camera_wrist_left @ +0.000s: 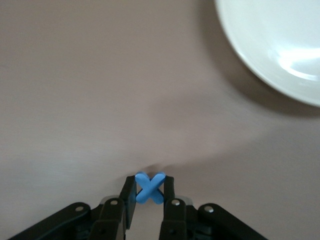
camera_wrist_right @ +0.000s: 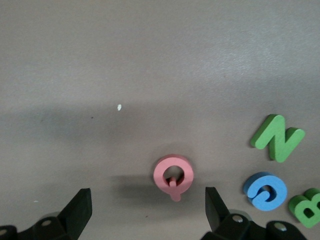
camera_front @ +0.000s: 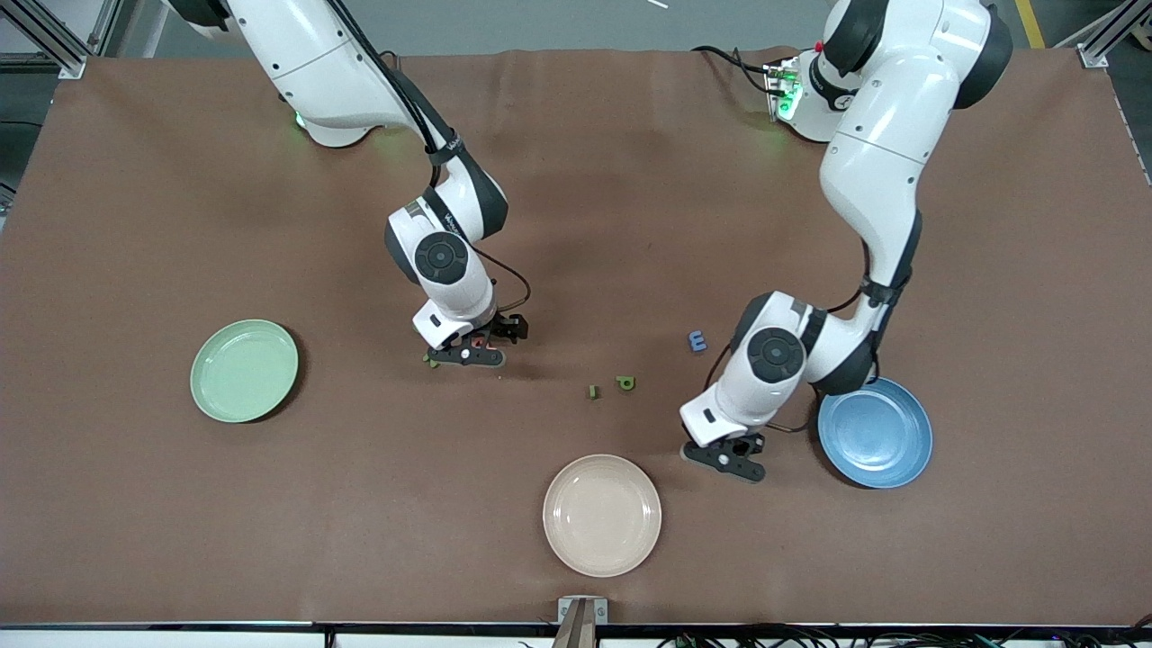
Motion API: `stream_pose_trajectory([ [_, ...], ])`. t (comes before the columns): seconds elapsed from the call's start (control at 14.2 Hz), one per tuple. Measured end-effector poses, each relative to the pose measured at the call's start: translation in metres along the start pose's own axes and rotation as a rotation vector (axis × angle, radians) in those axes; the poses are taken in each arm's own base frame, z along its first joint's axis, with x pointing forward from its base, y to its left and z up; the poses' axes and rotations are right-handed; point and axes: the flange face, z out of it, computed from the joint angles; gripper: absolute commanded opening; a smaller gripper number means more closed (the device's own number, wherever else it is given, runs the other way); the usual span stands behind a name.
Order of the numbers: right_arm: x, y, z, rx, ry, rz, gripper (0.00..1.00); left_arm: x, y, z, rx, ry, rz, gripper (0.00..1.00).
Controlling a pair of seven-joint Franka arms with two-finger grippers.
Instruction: Sort upper and lower case letters into plates
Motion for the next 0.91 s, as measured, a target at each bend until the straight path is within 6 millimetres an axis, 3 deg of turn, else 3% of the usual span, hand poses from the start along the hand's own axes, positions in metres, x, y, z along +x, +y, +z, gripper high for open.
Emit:
stream_pose_trajectory([
  [0.21, 0.002, 0.007, 0.011, -0.013, -0.010, 0.007, 0.96, 0.001, -0.103, -0.048, 0.053, -0.023, -0.105, 0.00],
  [0.35, 0.001, 0.008, 0.018, -0.019, -0.016, 0.006, 0.79, -0.019, -0.166, -0.062, 0.078, -0.111, -0.181, 0.00],
  [0.49, 0.001, 0.008, 0.020, -0.019, -0.015, 0.006, 0.61, -0.041, -0.192, -0.060, 0.088, -0.217, -0.222, 0.01],
  [0.56, 0.002, 0.007, 0.018, -0.016, -0.012, 0.006, 0.53, -0.050, -0.197, -0.056, 0.090, -0.262, -0.234, 0.08],
  [0.63, 0.004, 0.006, 0.016, -0.013, -0.008, 0.007, 0.49, -0.061, -0.202, -0.050, 0.090, -0.297, -0.247, 0.19],
  [0.7, 0.005, 0.006, 0.013, -0.011, -0.005, 0.008, 0.45, -0.073, -0.206, -0.043, 0.089, -0.325, -0.257, 0.49],
  [0.77, 0.007, 0.006, 0.012, -0.010, -0.003, 0.010, 0.42, -0.083, -0.212, -0.036, 0.088, -0.348, -0.269, 0.99],
  [0.91, 0.010, 0.009, 0.012, -0.009, -0.001, 0.016, 0.36, -0.094, -0.221, -0.030, 0.085, -0.369, -0.286, 1.00],
])
